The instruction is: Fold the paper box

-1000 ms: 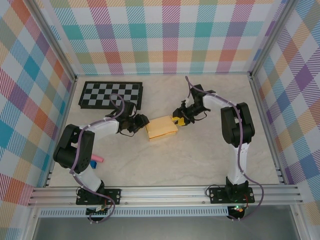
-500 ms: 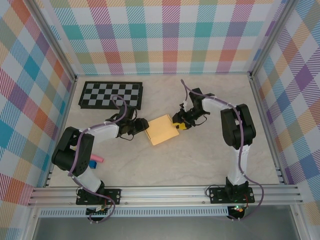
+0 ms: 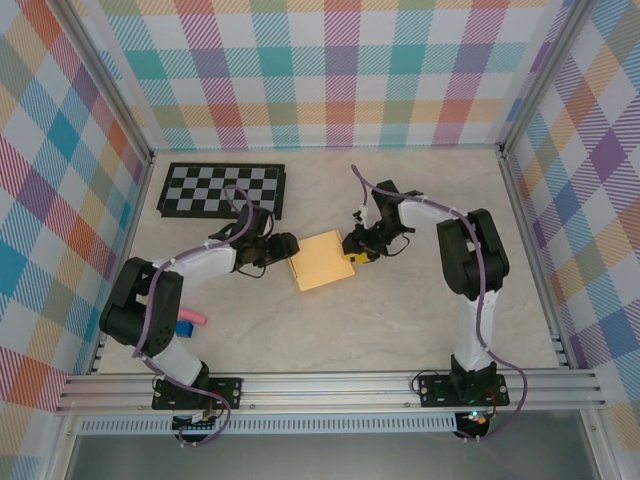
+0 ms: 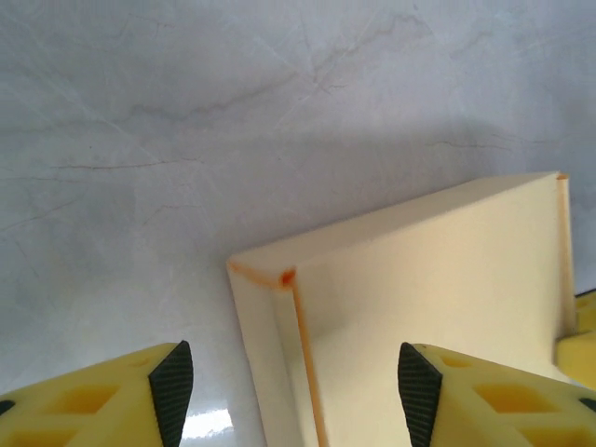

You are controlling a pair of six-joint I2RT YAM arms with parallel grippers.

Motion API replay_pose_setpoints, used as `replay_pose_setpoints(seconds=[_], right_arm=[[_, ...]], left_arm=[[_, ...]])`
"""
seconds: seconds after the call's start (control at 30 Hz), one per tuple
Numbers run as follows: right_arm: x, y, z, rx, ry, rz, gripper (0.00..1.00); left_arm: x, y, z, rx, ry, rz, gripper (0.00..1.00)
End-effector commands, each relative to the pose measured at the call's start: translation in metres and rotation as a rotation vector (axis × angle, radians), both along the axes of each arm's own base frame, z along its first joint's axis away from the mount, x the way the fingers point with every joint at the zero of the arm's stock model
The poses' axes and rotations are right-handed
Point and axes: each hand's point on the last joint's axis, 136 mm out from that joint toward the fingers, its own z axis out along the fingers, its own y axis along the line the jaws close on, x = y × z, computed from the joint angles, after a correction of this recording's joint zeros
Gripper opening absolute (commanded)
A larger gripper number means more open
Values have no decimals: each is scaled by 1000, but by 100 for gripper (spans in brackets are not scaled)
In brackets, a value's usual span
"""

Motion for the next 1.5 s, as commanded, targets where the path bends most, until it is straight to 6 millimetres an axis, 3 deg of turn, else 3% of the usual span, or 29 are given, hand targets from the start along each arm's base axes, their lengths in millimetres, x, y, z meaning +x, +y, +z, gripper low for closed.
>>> replay_pose_setpoints(seconds=[0.0,0.13,0.33,0.5,0.7,0.93,1.1,1.27,1.37,1.47], right_arm=[[-3,1,9,4,-36,0,31],[-4,2,13,14,-30,0,31],[-7,6,19,53,-4,-25,30],[-9,6,14,46,13,-32,29],[-8,8,17,68,12,-41,29],[-7,6,15,51,-6,-32,29],[-4,5,18,42,-24,-35,29],[0,4,26,38,-66,-36,30],[1,-3,29,2,-111,-40,35],[5,-23,36,-103,-237,-47,42]], left_arm=[[-8,9,29,9,-30,-15,64],[-32,6,27,-53,28,-26,64],[-63,-13,0,-88,151,-70,59],[-55,-14,-18,-39,170,-63,49],[-46,-21,-23,-20,176,-99,39],[-37,-29,-14,-37,160,-117,31],[-41,-23,-22,13,208,-125,20],[-38,-23,-26,32,225,-118,15],[-35,-24,-24,35,230,-122,13],[-35,-26,-19,26,233,-123,12]])
